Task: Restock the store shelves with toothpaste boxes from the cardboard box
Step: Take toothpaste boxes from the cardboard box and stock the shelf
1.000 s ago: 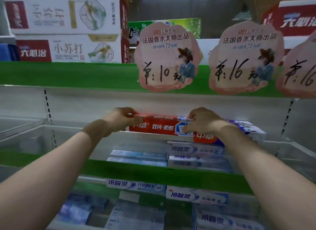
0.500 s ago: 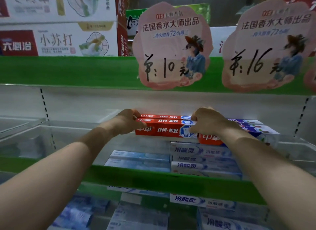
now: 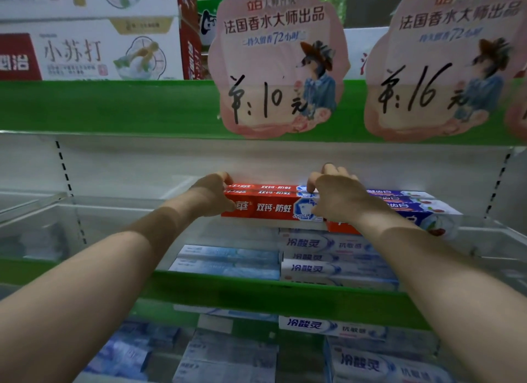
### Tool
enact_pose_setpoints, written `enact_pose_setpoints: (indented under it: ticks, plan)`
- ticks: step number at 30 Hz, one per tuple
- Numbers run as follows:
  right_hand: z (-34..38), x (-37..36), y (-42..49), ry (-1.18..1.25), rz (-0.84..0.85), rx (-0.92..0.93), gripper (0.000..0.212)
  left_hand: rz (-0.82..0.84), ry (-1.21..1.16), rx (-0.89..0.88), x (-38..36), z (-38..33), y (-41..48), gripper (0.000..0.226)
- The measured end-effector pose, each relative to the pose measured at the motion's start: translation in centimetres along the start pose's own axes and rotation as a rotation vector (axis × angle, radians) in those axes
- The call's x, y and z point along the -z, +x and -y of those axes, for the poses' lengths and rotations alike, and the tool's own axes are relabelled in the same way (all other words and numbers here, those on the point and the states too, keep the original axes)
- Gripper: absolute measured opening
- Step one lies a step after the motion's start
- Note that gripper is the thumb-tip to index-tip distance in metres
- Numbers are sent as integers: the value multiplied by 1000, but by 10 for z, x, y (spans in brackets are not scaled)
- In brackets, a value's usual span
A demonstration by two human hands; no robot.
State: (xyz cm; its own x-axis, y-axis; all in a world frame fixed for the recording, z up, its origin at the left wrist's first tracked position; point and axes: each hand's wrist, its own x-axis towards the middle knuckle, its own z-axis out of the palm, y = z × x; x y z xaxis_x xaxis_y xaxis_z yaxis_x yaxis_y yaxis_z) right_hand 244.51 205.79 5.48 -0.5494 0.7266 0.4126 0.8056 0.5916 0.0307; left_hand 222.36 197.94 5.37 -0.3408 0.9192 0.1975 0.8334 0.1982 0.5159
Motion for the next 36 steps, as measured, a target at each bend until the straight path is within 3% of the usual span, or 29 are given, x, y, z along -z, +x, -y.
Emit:
enact_pose_setpoints:
  ticks: [7,13,16,18,20,25,28,31,36]
  plan:
    - [-4,-2,1,133,8,61,33,-146,334,-137,-9,-14,-6,43]
    - [-2,-2,4,110,-24,64,25,-154,345,-140,-14,-22,-2,37]
    - [9,6,9,-4,64,18,26,-138,381,-104,-16,-27,-4,39]
    - [17,18,9,80,146,-37,31,-127,368,-81,-13,-29,-8,39]
    - [32,32,5,322,154,-70,36,-199,168,-41,-10,-32,-16,35]
    - [90,49,-36,1012,-105,-120,26,-702,-823,22,-1,-44,-62,19]
    - [121,48,-64,1348,-113,-130,12,-769,-1254,140,5,-44,-98,18]
    - [150,43,-89,1599,-100,-156,12,-809,-1460,202,5,-33,-133,20]
    - [193,27,-122,1727,34,-153,13,-933,-1537,305,12,8,-176,23]
